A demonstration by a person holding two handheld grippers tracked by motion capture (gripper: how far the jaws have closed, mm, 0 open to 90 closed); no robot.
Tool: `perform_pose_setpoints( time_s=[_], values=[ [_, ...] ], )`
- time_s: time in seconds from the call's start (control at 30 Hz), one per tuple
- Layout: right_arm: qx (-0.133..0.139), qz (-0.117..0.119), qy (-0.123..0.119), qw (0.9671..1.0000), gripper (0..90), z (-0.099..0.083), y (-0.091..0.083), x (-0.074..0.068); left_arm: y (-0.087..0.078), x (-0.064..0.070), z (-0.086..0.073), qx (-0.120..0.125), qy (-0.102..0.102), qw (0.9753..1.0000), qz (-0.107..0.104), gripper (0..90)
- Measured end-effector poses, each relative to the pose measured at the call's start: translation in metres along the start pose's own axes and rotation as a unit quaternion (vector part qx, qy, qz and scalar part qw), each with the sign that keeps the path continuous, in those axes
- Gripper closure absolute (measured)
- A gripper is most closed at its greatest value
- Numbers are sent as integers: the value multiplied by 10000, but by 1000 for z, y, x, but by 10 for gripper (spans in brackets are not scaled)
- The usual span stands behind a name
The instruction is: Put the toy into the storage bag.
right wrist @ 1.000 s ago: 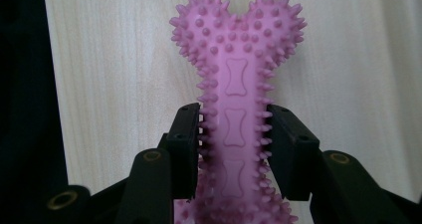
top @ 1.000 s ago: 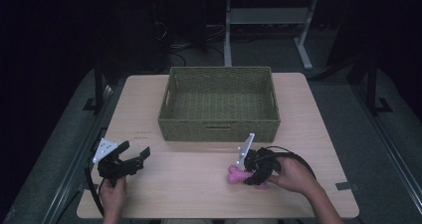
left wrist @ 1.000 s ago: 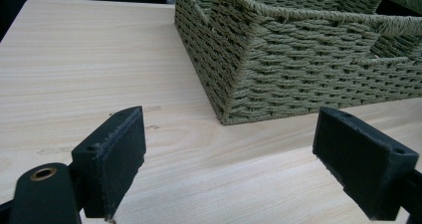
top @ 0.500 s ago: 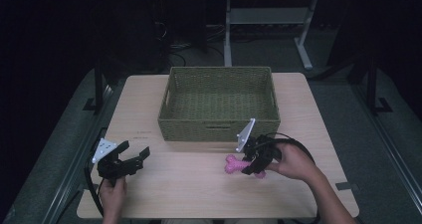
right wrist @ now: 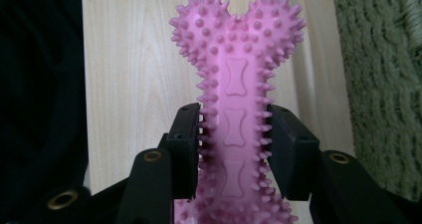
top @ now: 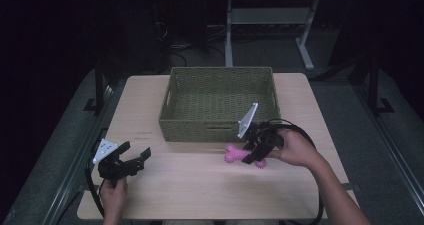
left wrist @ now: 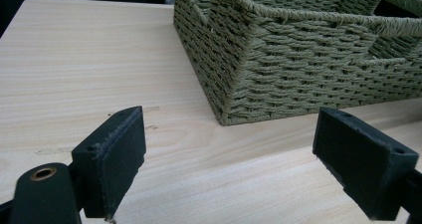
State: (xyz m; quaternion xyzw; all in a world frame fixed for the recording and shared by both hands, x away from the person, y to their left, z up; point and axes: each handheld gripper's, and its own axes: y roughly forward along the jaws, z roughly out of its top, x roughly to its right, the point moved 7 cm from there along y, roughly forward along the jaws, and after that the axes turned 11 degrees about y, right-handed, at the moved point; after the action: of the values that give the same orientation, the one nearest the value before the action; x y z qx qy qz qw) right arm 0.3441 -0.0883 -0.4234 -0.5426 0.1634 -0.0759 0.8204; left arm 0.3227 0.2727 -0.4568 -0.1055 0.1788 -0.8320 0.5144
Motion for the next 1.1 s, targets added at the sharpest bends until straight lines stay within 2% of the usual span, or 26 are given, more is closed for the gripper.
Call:
perform_pose_setpoints(
  time_s=[0.33, 1.1],
  values=[
    [101, 114, 45, 9999, 584, 8, -14, 11, 0, -1, 0, 4, -5, 10000, -3, 128],
    [112, 10, 77, 9999, 584, 29, -35, 34, -1, -1, 0, 21, -37, 10000, 4, 128]
  ],
)
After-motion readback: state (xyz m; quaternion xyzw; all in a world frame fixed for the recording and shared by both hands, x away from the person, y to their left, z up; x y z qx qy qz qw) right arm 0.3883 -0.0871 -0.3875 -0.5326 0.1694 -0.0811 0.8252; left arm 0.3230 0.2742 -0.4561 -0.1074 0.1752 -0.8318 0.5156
